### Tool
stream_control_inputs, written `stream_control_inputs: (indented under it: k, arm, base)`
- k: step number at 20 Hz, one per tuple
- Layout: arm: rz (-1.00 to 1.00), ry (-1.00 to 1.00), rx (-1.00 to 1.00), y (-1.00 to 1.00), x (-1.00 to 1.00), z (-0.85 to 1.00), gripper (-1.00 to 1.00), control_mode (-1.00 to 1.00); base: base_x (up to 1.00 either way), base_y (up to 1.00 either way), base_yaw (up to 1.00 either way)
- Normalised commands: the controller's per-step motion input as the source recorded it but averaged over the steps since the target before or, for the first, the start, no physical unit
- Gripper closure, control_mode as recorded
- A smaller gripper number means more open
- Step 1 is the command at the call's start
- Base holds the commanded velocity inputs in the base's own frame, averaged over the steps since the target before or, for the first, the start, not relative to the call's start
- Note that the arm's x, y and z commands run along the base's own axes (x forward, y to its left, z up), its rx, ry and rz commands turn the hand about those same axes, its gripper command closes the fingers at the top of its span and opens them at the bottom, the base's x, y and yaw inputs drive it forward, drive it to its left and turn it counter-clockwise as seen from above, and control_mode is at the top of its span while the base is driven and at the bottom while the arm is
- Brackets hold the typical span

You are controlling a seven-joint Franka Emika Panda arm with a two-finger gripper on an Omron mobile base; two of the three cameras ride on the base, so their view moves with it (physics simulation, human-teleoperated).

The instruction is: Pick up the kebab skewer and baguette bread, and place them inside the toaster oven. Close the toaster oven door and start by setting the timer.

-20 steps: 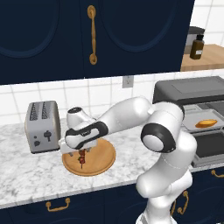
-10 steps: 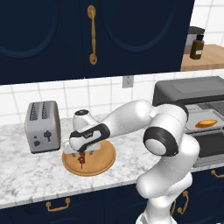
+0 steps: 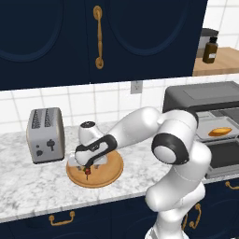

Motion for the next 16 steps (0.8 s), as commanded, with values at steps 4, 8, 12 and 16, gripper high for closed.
stream_control_inputs:
  k: [4, 8, 12, 16]
  arm:
    - [-0.02, 0.0, 0.0, 0.11, 0.0, 0.0, 1.0, -1.0]
    - [0.0, 0.0, 0.0, 0.02, 0.0, -0.01, 1.0, -1.0]
    - [-0.01, -0.03, 0.02, -0.23, -0.15, 0.18, 1.0, -1.0]
    - [-0.07, -0.09, 0.02, -0.47, -0.53, 0.71, 1.0, -1.0]
  base:
    - [0.0, 0.0, 0.0]
    - [0.0, 0.0, 0.0]
    - [0.0, 0.0, 0.0]
    - [0.0, 0.0, 0.0]
